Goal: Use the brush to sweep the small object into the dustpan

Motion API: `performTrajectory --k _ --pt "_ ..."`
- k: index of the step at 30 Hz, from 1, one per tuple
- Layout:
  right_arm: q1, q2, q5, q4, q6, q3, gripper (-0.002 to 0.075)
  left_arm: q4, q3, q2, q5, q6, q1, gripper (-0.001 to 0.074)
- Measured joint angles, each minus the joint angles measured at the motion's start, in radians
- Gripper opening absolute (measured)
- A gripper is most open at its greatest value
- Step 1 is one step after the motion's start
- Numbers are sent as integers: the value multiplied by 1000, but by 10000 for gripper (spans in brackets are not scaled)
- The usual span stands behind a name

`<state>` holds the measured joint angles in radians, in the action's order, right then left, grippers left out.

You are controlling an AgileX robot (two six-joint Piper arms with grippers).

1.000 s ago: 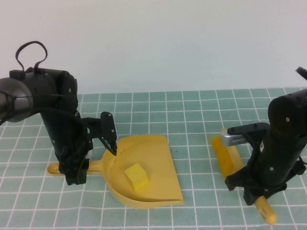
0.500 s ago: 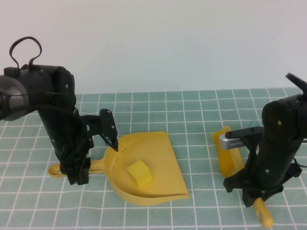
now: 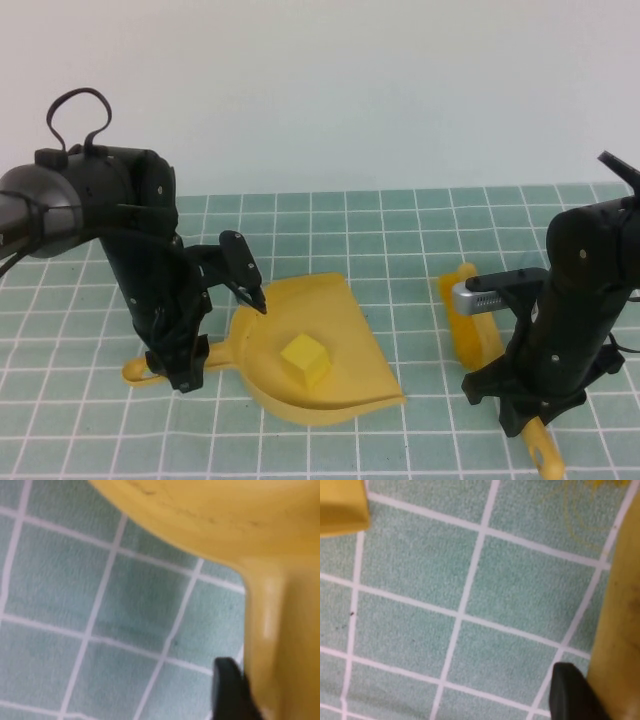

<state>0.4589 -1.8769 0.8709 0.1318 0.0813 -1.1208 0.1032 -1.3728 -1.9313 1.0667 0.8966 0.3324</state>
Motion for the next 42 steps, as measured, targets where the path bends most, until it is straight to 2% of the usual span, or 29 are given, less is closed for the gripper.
performTrajectory --k 2,5,12,17,21,28,32,42 --pt "0 0 1 0 -2 0 167 -7 0 0 15 -5 0 351" --pt "0 0 1 2 -3 0 167 -7 0 0 50 -5 0 386" --pt "0 -1 3 2 -5 0 173 -26 0 19 114 -13 0 398" --pt "0 -15 25 8 -13 2 242 -32 -52 73 128 -56 0 398" --pt "4 -22 22 10 -16 2 283 24 -143 110 154 -127 0 363" --pt "4 -22 -5 8 -18 2 293 265 -264 170 161 -198 0 256" --pt "4 -12 -15 -22 -16 4 295 360 -267 212 165 -200 0 242" --pt "4 167 44 -70 21 6 298 399 -267 232 165 -223 0 238"
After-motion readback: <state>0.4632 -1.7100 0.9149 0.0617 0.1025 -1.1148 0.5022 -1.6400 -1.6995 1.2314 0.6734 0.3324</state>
